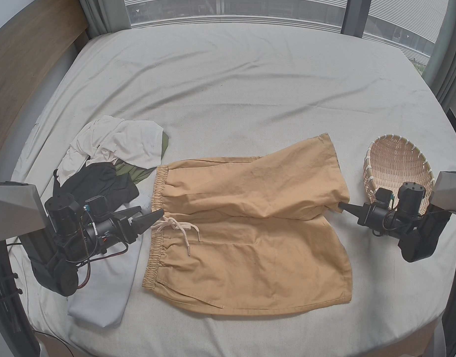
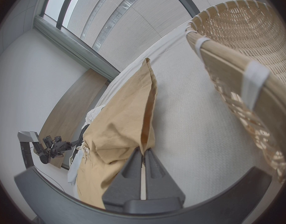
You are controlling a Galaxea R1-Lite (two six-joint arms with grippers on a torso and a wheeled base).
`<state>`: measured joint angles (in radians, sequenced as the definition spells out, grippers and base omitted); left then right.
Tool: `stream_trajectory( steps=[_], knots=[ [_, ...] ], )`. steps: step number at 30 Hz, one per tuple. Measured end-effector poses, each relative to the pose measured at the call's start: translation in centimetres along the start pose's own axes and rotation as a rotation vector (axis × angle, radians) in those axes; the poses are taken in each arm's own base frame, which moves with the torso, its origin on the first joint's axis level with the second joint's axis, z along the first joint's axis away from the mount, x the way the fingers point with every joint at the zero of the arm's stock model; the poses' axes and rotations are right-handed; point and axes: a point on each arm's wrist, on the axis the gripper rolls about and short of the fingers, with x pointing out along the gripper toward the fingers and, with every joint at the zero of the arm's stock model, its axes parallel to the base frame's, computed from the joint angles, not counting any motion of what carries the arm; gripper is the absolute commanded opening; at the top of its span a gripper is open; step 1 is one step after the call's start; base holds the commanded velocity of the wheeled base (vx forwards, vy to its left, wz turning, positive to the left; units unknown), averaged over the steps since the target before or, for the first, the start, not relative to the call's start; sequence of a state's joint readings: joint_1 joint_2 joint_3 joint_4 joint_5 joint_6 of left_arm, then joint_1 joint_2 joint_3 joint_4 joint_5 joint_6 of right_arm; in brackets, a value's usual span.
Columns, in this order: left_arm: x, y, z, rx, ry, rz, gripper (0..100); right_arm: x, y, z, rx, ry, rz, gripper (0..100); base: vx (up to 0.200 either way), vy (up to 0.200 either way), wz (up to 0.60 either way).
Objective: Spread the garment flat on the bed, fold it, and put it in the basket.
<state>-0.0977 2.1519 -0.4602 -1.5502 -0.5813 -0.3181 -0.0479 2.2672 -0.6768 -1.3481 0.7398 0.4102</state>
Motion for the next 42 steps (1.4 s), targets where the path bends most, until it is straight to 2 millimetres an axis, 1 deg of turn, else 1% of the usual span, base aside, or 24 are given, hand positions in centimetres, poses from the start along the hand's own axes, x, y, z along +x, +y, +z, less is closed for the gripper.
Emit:
stream_trajectory(
  steps=[6, 12, 19, 31, 32, 37, 40, 42],
  knots=[
    [0.1, 0.2, -0.2, 0.004, 0.005, 0.003, 100, -1.4, -0.5, 0.0, 0.005, -0.007, 0.009, 0, 0.0, 0.0, 0.0],
    [0.2, 0.4, -0.5, 0.016, 0.014, 0.007, 100, -1.9, -0.9, 0.0, 0.014, 0.002, 0.026, 0, 0.0, 0.0, 0.0],
    [0.5, 0.9, -1.0, 0.034, 0.023, 0.016, 100, -2.9, -1.8, 0.1, 0.035, 0.014, 0.048, 0, 0.0, 0.0, 0.0],
    [0.5, 1.2, -1.1, 0.031, 0.025, 0.022, 100, -2.9, -2.7, -0.5, 0.049, 0.019, 0.035, 0, 0.0, 0.0, 0.0],
    [0.5, 1.2, -1.1, 0.031, 0.025, 0.022, 100, -2.8, -2.8, -0.5, 0.049, 0.019, 0.035, 100, 0.0, 0.0, 0.0],
    [0.5, 1.2, -1.1, 0.031, 0.025, 0.023, 100, -2.8, -2.6, -0.6, 0.049, 0.022, 0.038, 100, 0.0, 0.0, 0.0],
    [0.5, 1.2, -1.1, 0.03, 0.026, 0.023, 100, -2.8, -2.0, -0.6, 0.041, 0.026, 0.056, 100, 0.0, 0.0, 0.0],
    [0.5, 1.1, -1.1, 0.03, 0.026, 0.023, 100, -2.9, -1.2, -0.4, 0.029, 0.029, 0.08, 100, 0.0, 0.0, 0.0]
  ],
)
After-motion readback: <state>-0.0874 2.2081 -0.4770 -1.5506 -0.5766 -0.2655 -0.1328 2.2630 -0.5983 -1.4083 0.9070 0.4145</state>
